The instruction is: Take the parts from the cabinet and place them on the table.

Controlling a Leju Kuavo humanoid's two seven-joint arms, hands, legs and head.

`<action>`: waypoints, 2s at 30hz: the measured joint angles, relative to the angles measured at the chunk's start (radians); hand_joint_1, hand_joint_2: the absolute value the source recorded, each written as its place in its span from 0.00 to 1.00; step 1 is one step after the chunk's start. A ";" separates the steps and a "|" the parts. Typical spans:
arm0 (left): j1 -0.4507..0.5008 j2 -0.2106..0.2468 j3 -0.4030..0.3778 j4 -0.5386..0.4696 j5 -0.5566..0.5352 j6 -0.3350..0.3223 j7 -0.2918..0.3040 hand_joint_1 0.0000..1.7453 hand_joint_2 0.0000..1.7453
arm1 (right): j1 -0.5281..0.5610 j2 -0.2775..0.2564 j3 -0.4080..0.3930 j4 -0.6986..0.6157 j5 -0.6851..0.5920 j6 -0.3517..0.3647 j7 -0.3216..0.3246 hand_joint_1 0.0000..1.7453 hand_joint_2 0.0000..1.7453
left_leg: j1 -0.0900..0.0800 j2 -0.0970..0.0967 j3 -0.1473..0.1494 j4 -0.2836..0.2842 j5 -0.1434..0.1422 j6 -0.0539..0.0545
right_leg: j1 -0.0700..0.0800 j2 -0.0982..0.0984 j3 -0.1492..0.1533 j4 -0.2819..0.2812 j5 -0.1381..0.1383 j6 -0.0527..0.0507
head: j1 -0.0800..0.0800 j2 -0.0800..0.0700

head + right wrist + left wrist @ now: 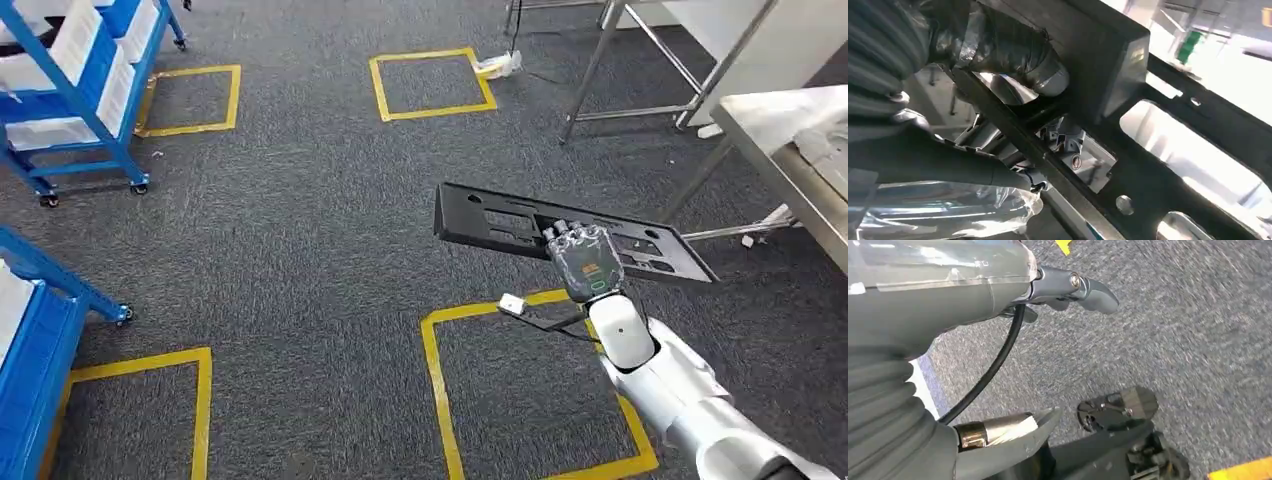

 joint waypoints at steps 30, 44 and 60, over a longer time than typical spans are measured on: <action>0.003 0.000 0.006 0.000 0.000 -0.001 -0.007 0.00 1.00 | -0.008 -0.011 0.000 0.009 0.000 0.000 0.012 1.00 1.00 | 0.005 0.003 0.007 -0.001 -0.005 0.000 | -0.001 -0.011 0.001 -0.005 0.007 0.001 | 0.010 0.000; 0.006 -0.001 0.005 -0.001 0.000 -0.002 -0.006 0.00 1.00 | -0.014 -0.018 0.003 0.019 0.000 0.000 0.011 1.00 1.00 | 0.019 -0.190 -0.031 0.025 0.010 -0.015 | -0.025 0.174 0.008 0.028 -0.016 -0.009 | 0.007 0.000; -0.004 -0.007 0.006 -0.001 -0.010 -0.003 0.000 0.00 1.00 | -0.030 -0.025 0.002 0.038 0.000 0.000 0.008 1.00 1.00 | 0.007 -0.008 0.003 0.006 -0.005 0.000 | -0.006 -0.021 -0.008 0.002 0.014 0.009 | 0.015 0.000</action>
